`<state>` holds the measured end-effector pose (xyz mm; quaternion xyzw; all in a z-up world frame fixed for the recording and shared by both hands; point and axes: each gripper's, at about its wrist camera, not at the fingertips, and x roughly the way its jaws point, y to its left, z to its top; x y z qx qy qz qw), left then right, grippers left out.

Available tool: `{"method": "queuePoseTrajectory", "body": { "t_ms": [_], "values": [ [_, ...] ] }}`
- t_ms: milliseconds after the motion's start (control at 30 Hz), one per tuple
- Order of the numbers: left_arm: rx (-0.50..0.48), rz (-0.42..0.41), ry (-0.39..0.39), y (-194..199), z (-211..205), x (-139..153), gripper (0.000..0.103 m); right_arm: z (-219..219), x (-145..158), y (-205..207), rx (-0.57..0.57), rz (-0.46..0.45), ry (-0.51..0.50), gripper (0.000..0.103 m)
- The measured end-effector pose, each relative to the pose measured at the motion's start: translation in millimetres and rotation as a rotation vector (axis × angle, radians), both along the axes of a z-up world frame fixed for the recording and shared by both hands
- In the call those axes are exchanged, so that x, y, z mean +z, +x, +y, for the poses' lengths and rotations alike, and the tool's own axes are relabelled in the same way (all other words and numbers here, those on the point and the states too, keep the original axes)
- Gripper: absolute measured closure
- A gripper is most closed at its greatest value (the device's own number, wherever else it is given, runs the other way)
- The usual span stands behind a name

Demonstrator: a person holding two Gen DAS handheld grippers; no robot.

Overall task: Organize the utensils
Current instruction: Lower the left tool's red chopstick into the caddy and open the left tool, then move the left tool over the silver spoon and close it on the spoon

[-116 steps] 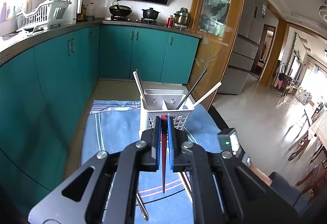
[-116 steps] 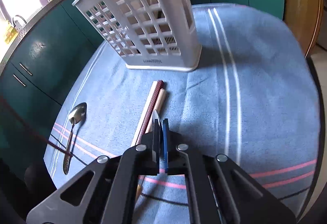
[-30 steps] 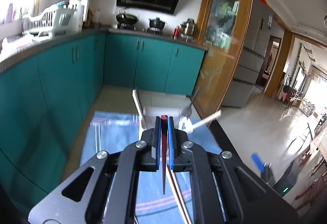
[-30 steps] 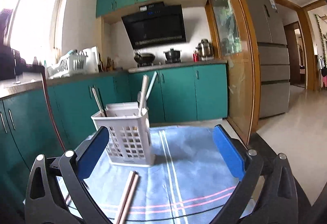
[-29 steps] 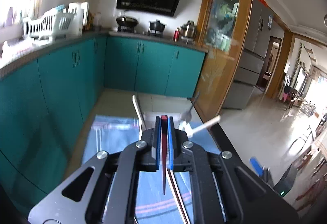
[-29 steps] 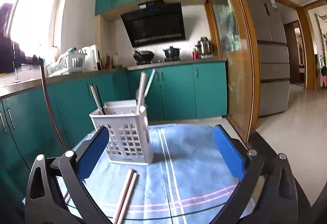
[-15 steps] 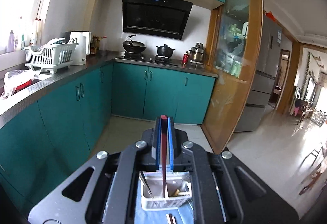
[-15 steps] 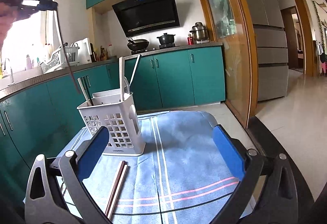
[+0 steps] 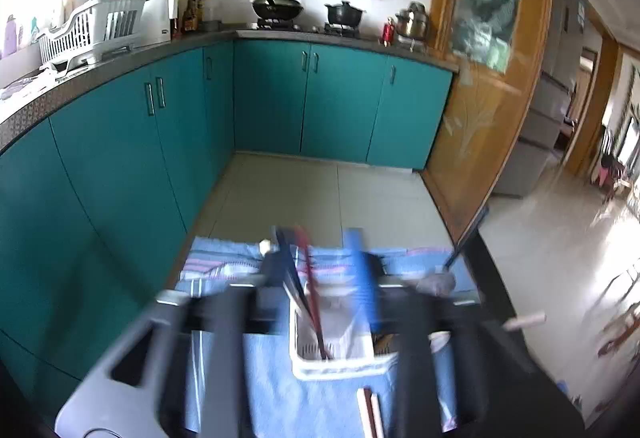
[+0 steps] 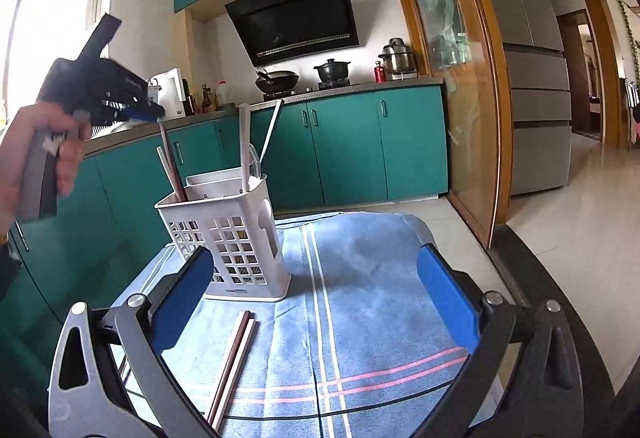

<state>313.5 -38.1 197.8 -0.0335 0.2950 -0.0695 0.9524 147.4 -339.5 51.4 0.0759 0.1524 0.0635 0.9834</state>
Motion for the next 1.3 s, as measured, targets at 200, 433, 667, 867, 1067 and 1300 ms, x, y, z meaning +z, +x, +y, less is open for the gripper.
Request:
{"method": "queuePoseTrajectory", "body": {
  "t_ms": [200,433,667,867,1067,1300],
  "values": [
    [-0.012,-0.081,0.054,-90.7,7.4,-6.8,0.022,2.3,2.9,-6.4,0.015,-0.009,-0.002,0.004],
    [-0.031,-0.087,0.103,-187.0,22.2,-74.6,0.012,9.7,1.3,-16.7,0.033,0.005,-0.031,0.004],
    [0.011,0.07,0.056,-200.9,50.3,-151.6,0.018,21.2,0.1,-34.2,0.026,0.01,-0.069,0.004],
    [-0.026,0.112,0.062,-205.9,54.7,-158.7,0.018,26.3,-8.1,-54.9,0.034,0.047,-0.063,0.004],
    [-0.042,0.152,0.076,-201.8,49.3,-163.5,0.018,38.5,-15.8,-60.4,0.056,0.061,-0.096,0.004],
    [0.005,0.305,-0.027,-172.4,66.6,-190.7,0.047,39.7,-21.3,-55.2,0.072,0.085,-0.096,0.004]
  ]
}}
